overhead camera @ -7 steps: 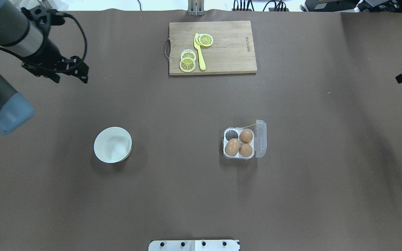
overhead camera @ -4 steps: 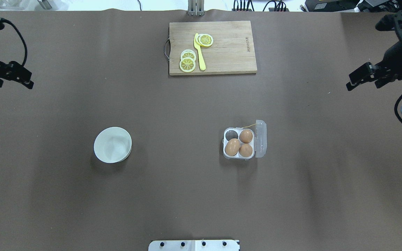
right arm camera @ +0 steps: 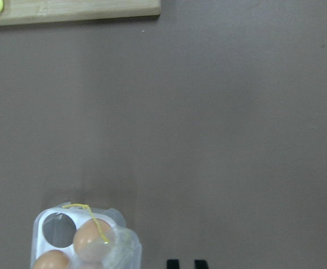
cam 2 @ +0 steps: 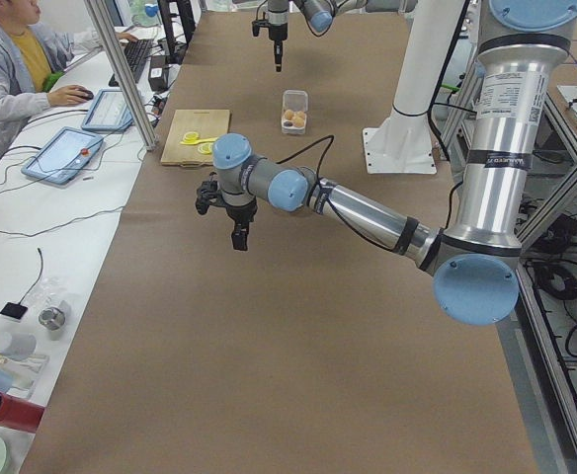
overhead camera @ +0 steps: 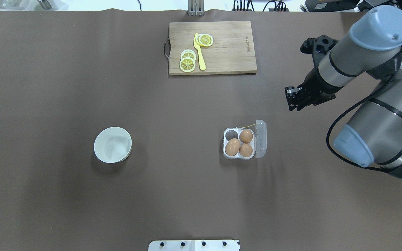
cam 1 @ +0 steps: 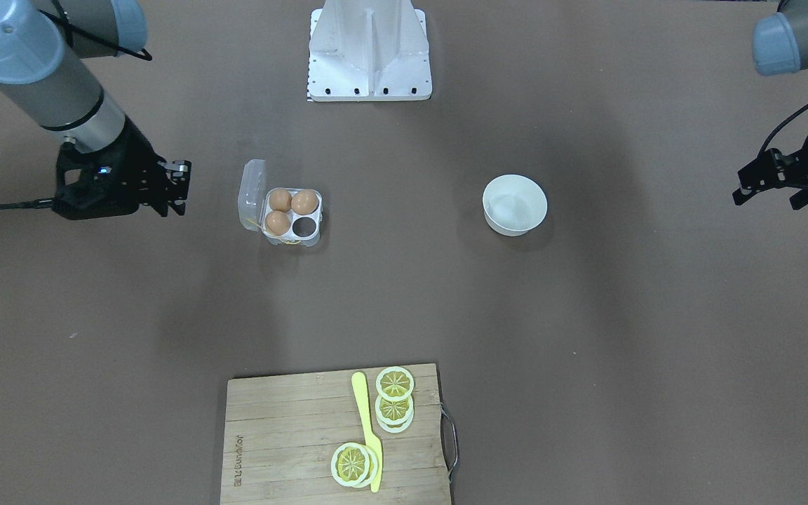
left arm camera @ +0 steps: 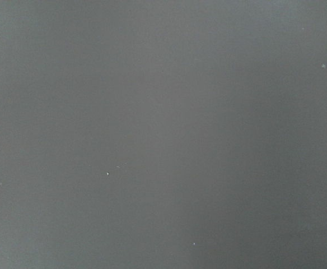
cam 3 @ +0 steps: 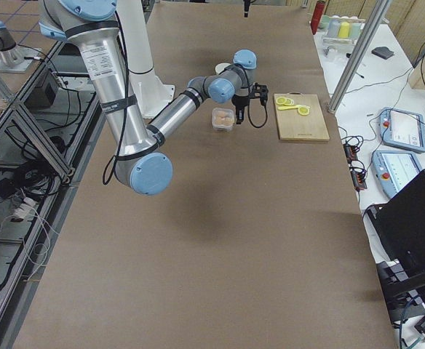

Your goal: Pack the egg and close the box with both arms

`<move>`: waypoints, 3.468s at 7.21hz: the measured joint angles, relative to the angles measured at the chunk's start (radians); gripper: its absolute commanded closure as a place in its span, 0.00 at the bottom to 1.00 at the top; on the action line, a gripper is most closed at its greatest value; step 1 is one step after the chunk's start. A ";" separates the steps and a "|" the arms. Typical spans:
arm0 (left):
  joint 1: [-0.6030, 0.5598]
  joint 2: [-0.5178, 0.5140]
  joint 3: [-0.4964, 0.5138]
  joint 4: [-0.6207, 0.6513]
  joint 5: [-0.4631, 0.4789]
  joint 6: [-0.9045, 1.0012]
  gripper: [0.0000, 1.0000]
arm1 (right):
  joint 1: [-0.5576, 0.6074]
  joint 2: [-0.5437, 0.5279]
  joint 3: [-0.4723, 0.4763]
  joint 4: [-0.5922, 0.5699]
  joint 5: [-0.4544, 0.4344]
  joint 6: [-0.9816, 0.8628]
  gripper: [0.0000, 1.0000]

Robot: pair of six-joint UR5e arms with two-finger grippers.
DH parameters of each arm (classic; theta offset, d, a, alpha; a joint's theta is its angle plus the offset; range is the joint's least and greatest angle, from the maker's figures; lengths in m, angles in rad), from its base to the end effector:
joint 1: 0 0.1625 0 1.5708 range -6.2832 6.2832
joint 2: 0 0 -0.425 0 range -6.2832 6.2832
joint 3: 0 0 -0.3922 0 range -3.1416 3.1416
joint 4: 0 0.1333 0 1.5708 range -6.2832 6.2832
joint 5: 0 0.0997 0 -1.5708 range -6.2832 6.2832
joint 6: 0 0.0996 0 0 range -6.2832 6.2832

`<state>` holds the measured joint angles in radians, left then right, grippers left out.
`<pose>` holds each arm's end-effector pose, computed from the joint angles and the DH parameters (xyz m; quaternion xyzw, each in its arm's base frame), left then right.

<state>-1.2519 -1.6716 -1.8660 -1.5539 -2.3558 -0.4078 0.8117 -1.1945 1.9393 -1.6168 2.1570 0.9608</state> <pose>0.1043 -0.5166 0.4626 0.0292 0.4130 0.0317 0.9097 -0.3385 -0.4704 0.2913 0.0081 -0.4255 -0.0078 0.9049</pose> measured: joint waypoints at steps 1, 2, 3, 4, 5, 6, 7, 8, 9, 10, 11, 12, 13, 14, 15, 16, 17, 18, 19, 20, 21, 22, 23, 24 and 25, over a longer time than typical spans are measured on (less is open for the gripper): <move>-0.009 0.001 0.000 0.001 -0.009 0.002 0.03 | -0.040 0.016 -0.004 0.000 -0.020 0.034 1.00; -0.014 0.001 -0.001 0.001 -0.013 0.003 0.03 | -0.066 0.029 -0.009 0.000 -0.034 0.050 1.00; -0.017 0.001 -0.004 0.001 -0.014 0.003 0.03 | -0.086 0.044 -0.012 0.000 -0.040 0.066 1.00; -0.020 0.001 -0.005 0.001 -0.018 0.003 0.03 | -0.105 0.056 -0.016 0.000 -0.046 0.084 1.00; -0.029 0.001 -0.005 0.002 -0.035 0.003 0.03 | -0.125 0.067 -0.023 0.000 -0.055 0.098 1.00; -0.043 0.001 -0.005 0.001 -0.059 0.003 0.03 | -0.140 0.085 -0.033 -0.001 -0.063 0.109 1.00; -0.053 0.001 -0.007 0.002 -0.073 0.003 0.03 | -0.148 0.109 -0.040 -0.003 -0.066 0.125 1.00; -0.057 0.001 -0.008 0.002 -0.079 0.003 0.03 | -0.156 0.128 -0.047 -0.003 -0.067 0.143 1.00; -0.059 0.001 -0.010 0.003 -0.081 0.003 0.03 | -0.161 0.143 -0.050 -0.003 -0.066 0.155 1.00; -0.060 0.002 -0.014 0.003 -0.082 0.002 0.03 | -0.162 0.154 -0.051 -0.005 -0.063 0.164 1.00; -0.062 0.004 -0.018 0.003 -0.084 0.002 0.03 | -0.160 0.158 -0.050 -0.008 -0.058 0.168 1.00; -0.062 0.008 -0.021 0.002 -0.086 0.002 0.03 | -0.158 0.157 -0.049 -0.010 -0.056 0.169 1.00; -0.063 0.014 -0.024 0.001 -0.087 0.002 0.03 | -0.147 0.156 -0.047 -0.012 -0.051 0.167 1.00; -0.063 0.018 -0.027 -0.001 -0.086 0.003 0.03 | -0.110 0.145 -0.043 -0.013 -0.033 0.155 1.00; -0.064 0.020 -0.027 -0.003 -0.081 0.006 0.03 | -0.042 0.113 -0.031 -0.015 -0.002 0.110 0.99; -0.069 0.020 -0.024 -0.003 -0.076 0.024 0.03 | 0.034 0.063 -0.017 -0.015 0.027 0.022 0.79; -0.085 0.026 -0.019 0.000 -0.071 0.072 0.03 | 0.118 -0.003 -0.007 -0.016 0.056 -0.092 0.62; -0.112 0.047 -0.016 0.002 -0.061 0.133 0.03 | 0.199 -0.065 -0.006 -0.026 0.074 -0.215 0.47; -0.136 0.076 -0.015 0.003 -0.042 0.194 0.03 | 0.277 -0.108 -0.008 -0.074 0.085 -0.356 0.34; -0.158 0.107 -0.014 0.003 -0.028 0.247 0.03 | 0.351 -0.129 -0.011 -0.157 0.088 -0.511 0.00; -0.183 0.142 -0.016 0.001 -0.022 0.283 0.03 | 0.412 -0.147 -0.017 -0.224 0.087 -0.650 0.00; -0.201 0.181 -0.020 -0.003 -0.019 0.299 0.03 | 0.462 -0.172 -0.033 -0.253 0.087 -0.752 0.00; -0.211 0.202 -0.023 -0.006 -0.017 0.304 0.03 | 0.504 -0.188 -0.057 -0.261 0.087 -0.835 0.00; -0.224 0.212 -0.025 -0.007 -0.014 0.306 0.03 | 0.553 -0.196 -0.098 -0.264 0.088 -0.938 0.00; -0.243 0.216 -0.024 -0.007 -0.013 0.312 0.03 | 0.601 -0.198 -0.148 -0.265 0.088 -1.036 0.00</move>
<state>-1.4945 -1.4554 -1.8902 -1.5611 -2.3691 -0.0960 1.4125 -1.3929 1.7917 -1.8818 2.2455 -0.0755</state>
